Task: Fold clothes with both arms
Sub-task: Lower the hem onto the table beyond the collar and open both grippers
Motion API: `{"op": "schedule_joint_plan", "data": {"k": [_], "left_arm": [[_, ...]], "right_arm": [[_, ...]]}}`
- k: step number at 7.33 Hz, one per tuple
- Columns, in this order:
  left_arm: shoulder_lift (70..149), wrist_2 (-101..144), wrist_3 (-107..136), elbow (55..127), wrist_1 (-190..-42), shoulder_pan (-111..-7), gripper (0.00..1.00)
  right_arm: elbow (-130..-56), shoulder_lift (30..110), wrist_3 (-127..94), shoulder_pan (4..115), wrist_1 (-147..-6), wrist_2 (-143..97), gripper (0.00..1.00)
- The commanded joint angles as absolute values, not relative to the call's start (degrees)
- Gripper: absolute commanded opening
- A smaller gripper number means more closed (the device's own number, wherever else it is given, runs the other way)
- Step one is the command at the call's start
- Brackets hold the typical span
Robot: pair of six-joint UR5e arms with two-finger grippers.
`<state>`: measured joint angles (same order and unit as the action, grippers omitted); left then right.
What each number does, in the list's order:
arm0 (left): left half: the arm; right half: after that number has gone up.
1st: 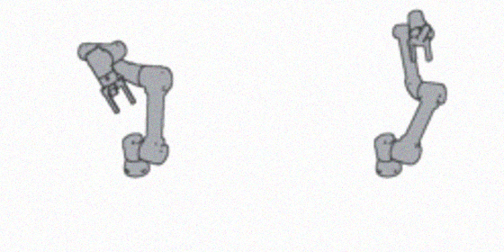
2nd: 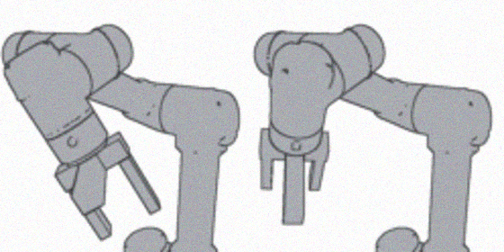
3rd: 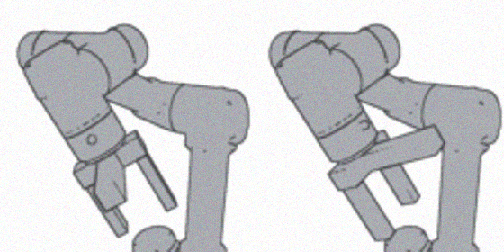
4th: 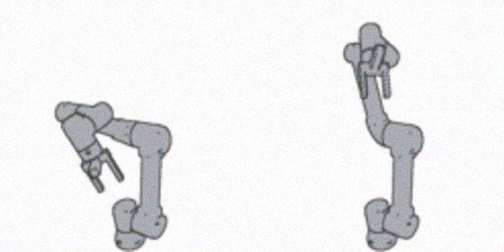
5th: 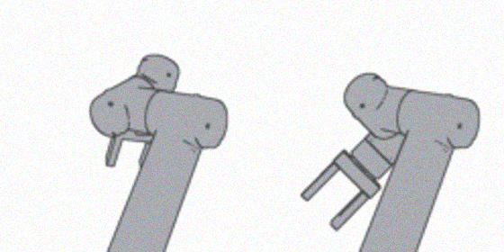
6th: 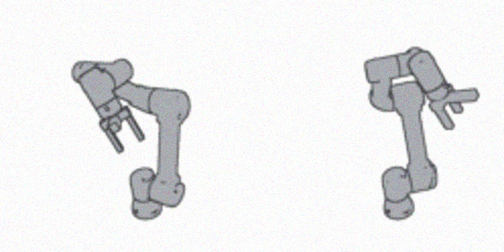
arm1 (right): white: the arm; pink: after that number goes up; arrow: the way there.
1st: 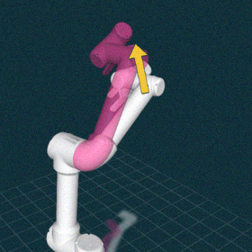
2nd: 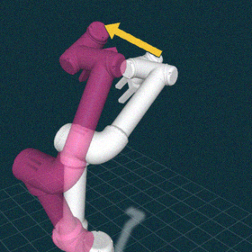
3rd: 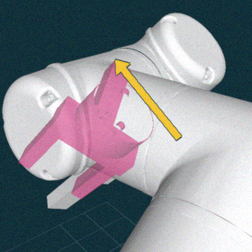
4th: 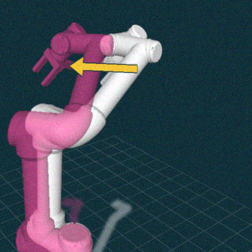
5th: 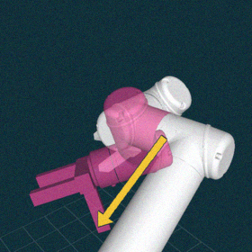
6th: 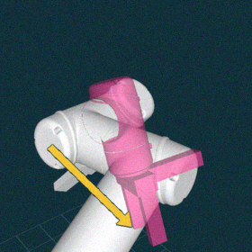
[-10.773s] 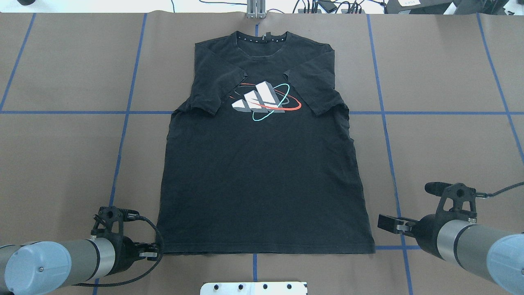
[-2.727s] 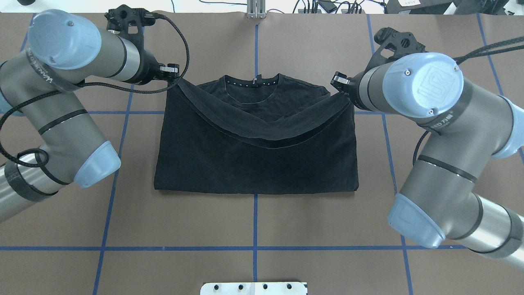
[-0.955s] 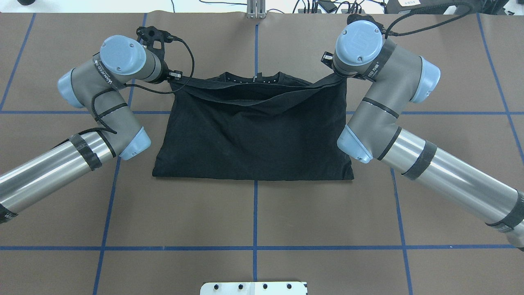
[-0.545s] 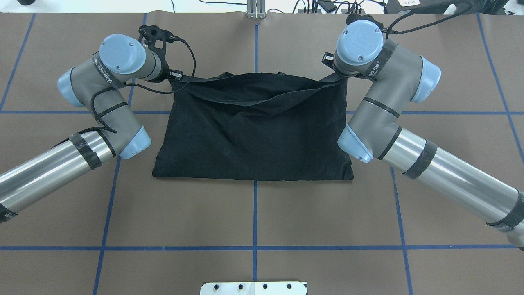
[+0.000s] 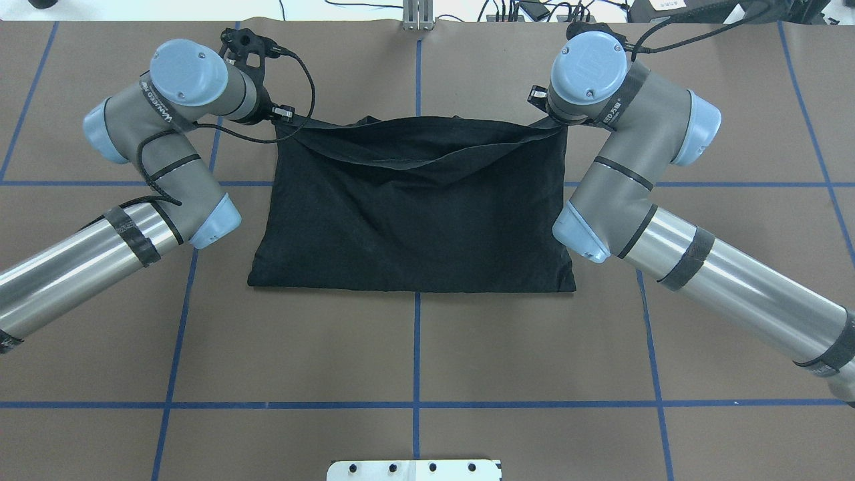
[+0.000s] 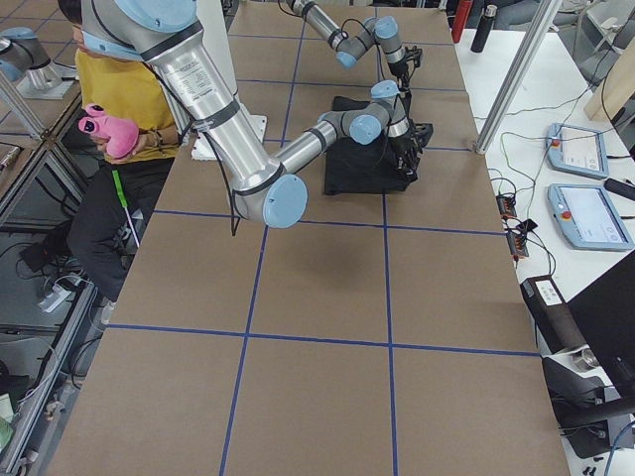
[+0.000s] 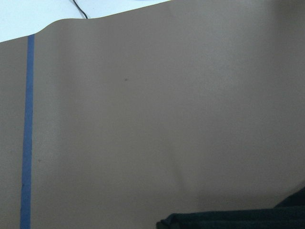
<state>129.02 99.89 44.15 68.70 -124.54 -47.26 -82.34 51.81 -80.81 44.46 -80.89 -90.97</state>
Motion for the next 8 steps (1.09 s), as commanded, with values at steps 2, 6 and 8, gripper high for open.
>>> {"op": "schedule_joint_plan", "data": {"k": [2,6,8], "left_arm": [[129.02,101.07,40.43,68.73,-124.63,-47.9,0.64],[125.19,106.93,36.57,76.95,-124.63,-48.95,1.0],[113.71,107.23,38.13,91.86,-124.72,-48.26,1.0]], "right_arm": [[-82.0,51.85,-80.6,43.95,-80.86,-90.62,0.93],[-84.19,51.76,-73.67,47.19,-80.77,-100.33,1.0],[-89.62,54.91,-73.56,47.02,-80.77,-100.55,1.0]]}}
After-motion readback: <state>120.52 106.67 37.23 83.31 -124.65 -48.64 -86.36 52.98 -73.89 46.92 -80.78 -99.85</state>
